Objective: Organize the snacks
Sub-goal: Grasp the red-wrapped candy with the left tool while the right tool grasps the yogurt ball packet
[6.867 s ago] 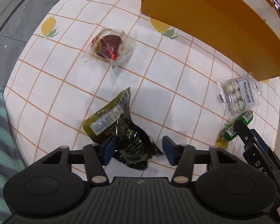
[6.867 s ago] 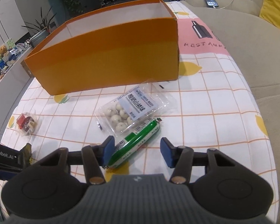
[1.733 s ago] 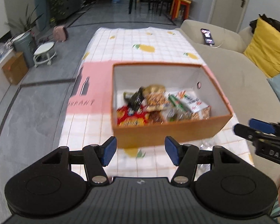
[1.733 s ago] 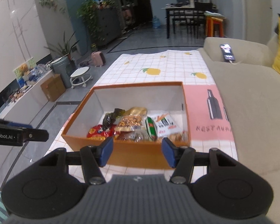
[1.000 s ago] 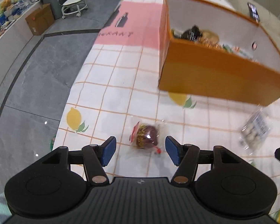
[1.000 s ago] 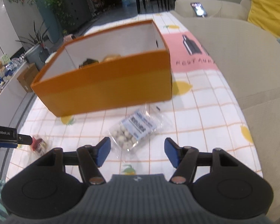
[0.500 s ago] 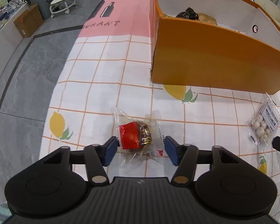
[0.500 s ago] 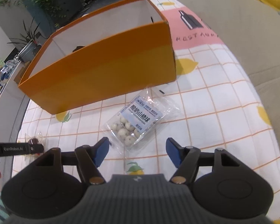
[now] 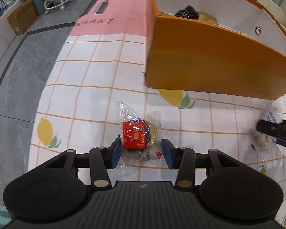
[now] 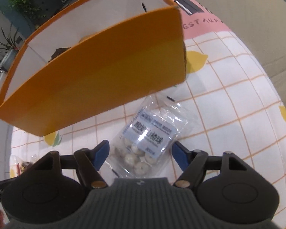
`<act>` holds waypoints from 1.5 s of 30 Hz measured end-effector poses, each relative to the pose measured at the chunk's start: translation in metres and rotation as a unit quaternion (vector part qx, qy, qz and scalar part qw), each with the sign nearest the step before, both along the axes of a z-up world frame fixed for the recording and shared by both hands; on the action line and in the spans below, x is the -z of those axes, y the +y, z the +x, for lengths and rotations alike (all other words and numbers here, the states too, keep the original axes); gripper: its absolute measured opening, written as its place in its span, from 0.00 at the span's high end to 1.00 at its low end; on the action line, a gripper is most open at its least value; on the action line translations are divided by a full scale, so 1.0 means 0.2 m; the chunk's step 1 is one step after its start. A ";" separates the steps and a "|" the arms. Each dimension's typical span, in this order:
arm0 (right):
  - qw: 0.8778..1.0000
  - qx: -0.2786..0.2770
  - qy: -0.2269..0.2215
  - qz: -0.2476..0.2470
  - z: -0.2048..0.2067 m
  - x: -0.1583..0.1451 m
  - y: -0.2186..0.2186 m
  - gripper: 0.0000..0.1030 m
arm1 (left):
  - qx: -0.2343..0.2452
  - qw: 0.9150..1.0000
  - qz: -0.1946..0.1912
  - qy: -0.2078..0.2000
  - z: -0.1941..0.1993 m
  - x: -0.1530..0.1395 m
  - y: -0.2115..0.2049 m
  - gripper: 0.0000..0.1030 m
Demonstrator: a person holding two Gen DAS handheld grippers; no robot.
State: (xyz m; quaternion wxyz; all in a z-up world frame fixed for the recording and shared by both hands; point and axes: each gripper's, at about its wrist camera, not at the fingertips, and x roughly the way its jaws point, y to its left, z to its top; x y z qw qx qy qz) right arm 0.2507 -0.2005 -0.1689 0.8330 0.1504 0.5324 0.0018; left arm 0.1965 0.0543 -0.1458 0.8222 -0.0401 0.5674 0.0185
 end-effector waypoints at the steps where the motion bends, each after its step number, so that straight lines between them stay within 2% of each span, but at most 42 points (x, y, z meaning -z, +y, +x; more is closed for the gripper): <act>1: 1.000 -0.005 0.000 -0.010 0.01 0.00 0.02 0.28 | 0.002 1.000 -0.002 0.001 0.00 0.00 -0.01 0.50; 6: 0.998 -0.041 -0.017 -0.054 -0.03 -0.01 0.10 0.28 | 0.015 1.000 -0.007 0.005 0.00 0.00 -0.06 0.51; 18: 0.995 -0.094 0.002 -0.044 -0.24 -0.02 -0.08 0.28 | 0.027 0.999 -0.033 0.020 -0.05 0.01 -0.13 0.51; 24: 0.995 -0.087 0.004 -0.053 -0.33 -0.02 -0.18 0.28 | 0.039 0.998 -0.036 0.025 -0.08 0.01 -0.18 0.50; 28: 0.997 -0.068 0.007 -0.033 -0.35 -0.02 -0.24 0.28 | 0.033 0.999 -0.030 0.020 -0.10 0.00 -0.19 0.49; 32: 0.999 -0.030 0.011 0.000 -0.34 -0.05 -0.26 0.27 | 0.033 0.999 -0.025 0.013 -0.11 -0.02 -0.19 0.42; 34: 1.000 -0.022 0.014 0.009 -0.32 -0.05 -0.25 0.27 | 0.027 0.999 -0.022 0.013 -0.12 -0.03 -0.19 0.41; 37: 0.999 -0.043 0.003 -0.012 -0.30 -0.06 -0.18 0.30 | 0.023 0.999 -0.019 0.015 -0.12 -0.02 -0.17 0.41; 42: 0.990 -0.127 -0.034 -0.048 -0.31 -0.09 -0.05 0.33 | 0.019 0.999 -0.020 0.016 -0.12 -0.02 -0.17 0.41; 45: 0.987 -0.132 -0.044 -0.084 -0.32 -0.09 -0.01 0.33 | 0.015 0.999 -0.026 0.016 -0.12 -0.02 -0.17 0.41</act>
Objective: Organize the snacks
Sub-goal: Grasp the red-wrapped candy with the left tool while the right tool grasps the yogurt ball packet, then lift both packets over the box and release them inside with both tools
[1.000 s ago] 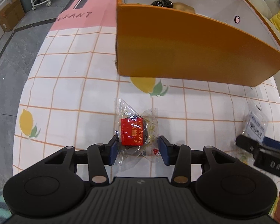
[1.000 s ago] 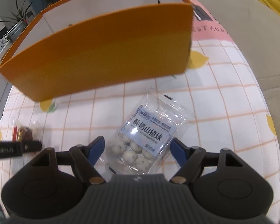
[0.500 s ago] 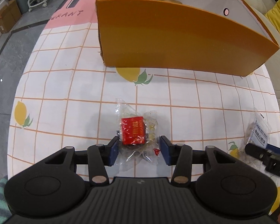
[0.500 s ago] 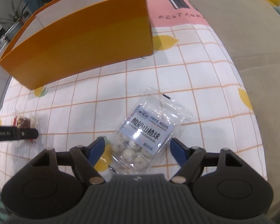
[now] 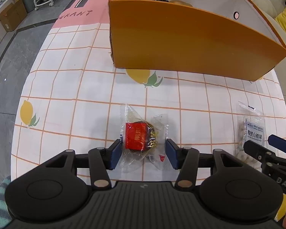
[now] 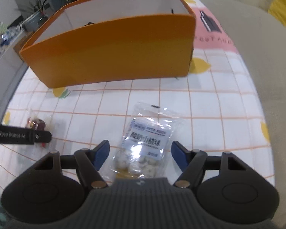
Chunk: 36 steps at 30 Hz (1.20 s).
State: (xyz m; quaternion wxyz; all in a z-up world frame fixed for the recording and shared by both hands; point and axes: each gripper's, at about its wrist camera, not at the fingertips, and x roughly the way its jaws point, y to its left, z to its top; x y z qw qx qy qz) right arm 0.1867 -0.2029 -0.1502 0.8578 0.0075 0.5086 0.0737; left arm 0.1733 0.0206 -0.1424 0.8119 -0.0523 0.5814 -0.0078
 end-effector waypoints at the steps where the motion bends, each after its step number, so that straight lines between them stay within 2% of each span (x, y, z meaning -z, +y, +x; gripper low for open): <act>1: 1.000 0.010 0.004 -0.011 0.01 0.01 0.01 0.33 | -0.002 1.000 0.000 0.001 0.00 0.00 0.00 0.41; 4: 0.999 0.028 0.022 -0.026 0.05 0.04 0.05 0.32 | -0.006 1.000 0.000 0.004 0.00 0.00 -0.01 0.40; 6: 0.999 0.019 0.032 -0.030 0.04 0.07 0.07 0.31 | 0.000 1.000 0.007 0.003 -0.01 0.00 -0.01 0.33; 10: 0.998 0.017 0.040 -0.040 -0.01 0.11 0.04 0.31 | -0.004 1.000 0.011 0.002 -0.01 0.01 0.00 0.32; 13: 0.999 0.018 0.028 -0.036 -0.03 0.10 -0.02 0.40 | -0.008 1.000 0.007 0.002 0.00 0.02 0.01 0.32; 16: 0.999 0.019 0.026 -0.037 -0.04 0.10 -0.06 0.42 | -0.005 1.000 0.010 -0.009 0.00 0.02 0.01 0.36; 21: 0.999 -0.004 0.016 -0.045 -0.06 0.10 -0.06 0.43 | 0.003 1.000 0.010 -0.016 0.00 0.02 0.00 0.49; 26: 0.999 -0.008 0.025 -0.042 -0.06 0.08 -0.06 0.43 | -0.002 1.000 0.010 -0.012 0.00 0.01 -0.01 0.52; 31: 0.999 -0.007 0.023 -0.022 -0.08 0.03 -0.08 0.44 | 0.001 1.000 -0.002 -0.029 -0.04 -0.04 -0.02 0.54; 36: 1.000 -0.002 0.012 -0.007 -0.10 -0.04 -0.09 0.44 | 0.001 0.998 -0.033 -0.051 -0.08 -0.15 -0.02 0.54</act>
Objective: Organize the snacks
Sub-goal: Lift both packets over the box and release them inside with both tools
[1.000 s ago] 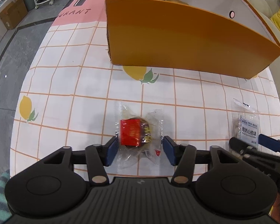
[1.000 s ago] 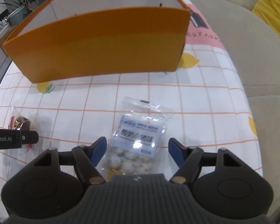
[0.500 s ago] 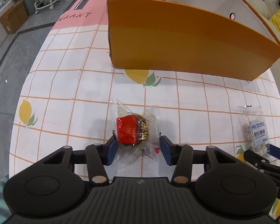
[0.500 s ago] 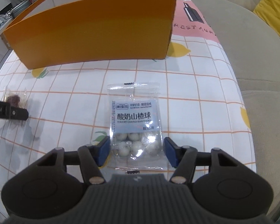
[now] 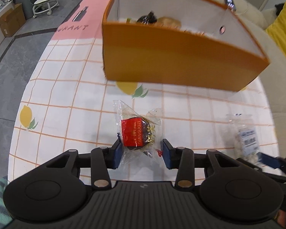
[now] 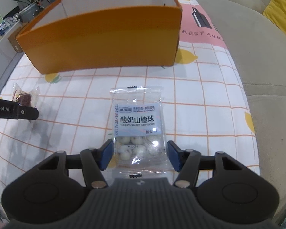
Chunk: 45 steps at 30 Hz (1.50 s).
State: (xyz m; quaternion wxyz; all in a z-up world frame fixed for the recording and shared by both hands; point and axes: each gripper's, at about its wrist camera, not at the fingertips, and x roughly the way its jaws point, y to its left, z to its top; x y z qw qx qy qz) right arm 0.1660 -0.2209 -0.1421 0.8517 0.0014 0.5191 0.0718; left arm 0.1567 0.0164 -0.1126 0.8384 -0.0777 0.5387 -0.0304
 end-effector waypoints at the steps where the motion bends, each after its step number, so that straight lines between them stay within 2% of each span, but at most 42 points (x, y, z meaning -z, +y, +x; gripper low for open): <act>1: 1.000 0.001 -0.003 0.005 0.00 -0.02 0.00 0.44 | 0.002 1.000 -0.007 -0.004 0.00 -0.02 -0.01 0.54; 13: 0.997 0.003 -0.047 0.057 -0.08 -0.28 -0.08 0.44 | 0.022 0.996 -0.045 -0.068 -0.04 -0.32 -0.07 0.54; 21: 0.993 -0.014 -0.091 0.072 -0.06 -0.51 -0.13 0.44 | 0.052 0.992 -0.057 -0.103 0.01 -0.53 -0.11 0.54; 24: 0.991 -0.027 -0.111 0.072 -0.02 -0.61 -0.15 0.44 | 0.065 0.990 -0.050 -0.117 0.06 -0.60 -0.13 0.54; 31: 0.986 -0.044 -0.133 0.090 0.18 -0.79 -0.19 0.44 | 0.087 0.986 -0.047 -0.132 0.21 -0.72 -0.15 0.54; 36: 0.984 -0.058 -0.132 0.106 0.40 -0.87 -0.19 0.44 | 0.095 0.986 -0.035 -0.133 0.36 -0.77 -0.15 0.54; 41: 0.985 -0.078 -0.117 0.095 0.63 -0.85 -0.12 0.44 | 0.102 0.988 -0.022 -0.114 0.54 -0.72 -0.16 0.54; 45: 0.988 -0.093 -0.086 0.087 0.82 -0.74 -0.03 0.44 | 0.113 0.990 -0.010 -0.081 0.70 -0.61 -0.17 0.54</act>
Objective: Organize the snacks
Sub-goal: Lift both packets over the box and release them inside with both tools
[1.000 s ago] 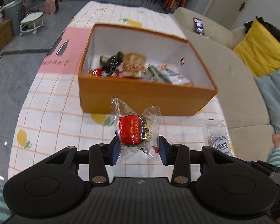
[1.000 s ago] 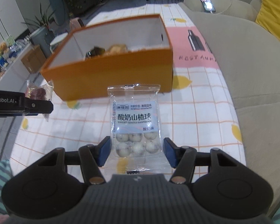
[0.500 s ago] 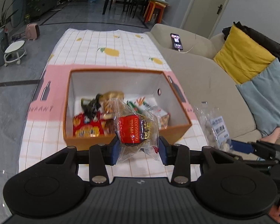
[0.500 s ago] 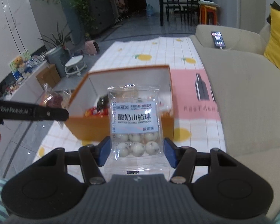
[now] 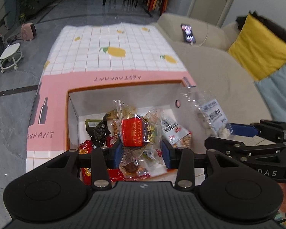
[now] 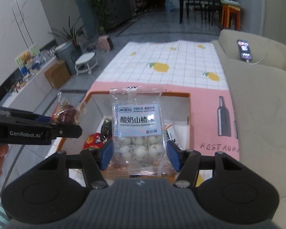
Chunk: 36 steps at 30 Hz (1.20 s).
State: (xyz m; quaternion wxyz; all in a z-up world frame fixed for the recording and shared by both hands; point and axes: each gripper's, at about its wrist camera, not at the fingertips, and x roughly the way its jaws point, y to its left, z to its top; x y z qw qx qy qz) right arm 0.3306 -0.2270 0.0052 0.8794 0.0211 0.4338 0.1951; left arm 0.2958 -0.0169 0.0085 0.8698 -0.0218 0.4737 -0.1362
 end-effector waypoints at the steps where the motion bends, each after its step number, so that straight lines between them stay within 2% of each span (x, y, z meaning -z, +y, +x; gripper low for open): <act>1: 1.000 -0.004 0.008 -0.001 0.05 0.03 0.02 0.44 | 0.001 1.000 0.005 0.010 0.04 0.04 0.00 0.54; 7: 0.998 -0.022 0.050 -0.033 0.30 0.25 0.13 0.44 | 0.019 0.998 0.052 0.042 0.26 0.24 -0.04 0.54; 17: 0.991 -0.030 0.100 -0.080 0.61 0.55 0.19 0.44 | 0.029 0.992 0.085 0.086 0.47 0.52 -0.08 0.54; 22: 0.986 -0.053 0.080 -0.133 0.64 0.57 0.26 0.43 | 0.035 0.991 0.090 0.092 0.51 0.58 -0.08 0.54; 25: 0.984 -0.065 0.074 -0.149 0.64 0.58 0.29 0.43 | 0.038 0.990 0.101 0.090 0.51 0.59 -0.08 0.54; 31: 0.984 -0.068 0.085 -0.143 0.64 0.59 0.31 0.43 | 0.040 0.990 0.098 0.092 0.50 0.59 -0.07 0.53; 36: 0.984 -0.060 0.095 -0.137 0.63 0.58 0.31 0.42 | 0.035 0.991 0.088 0.091 0.50 0.55 -0.05 0.44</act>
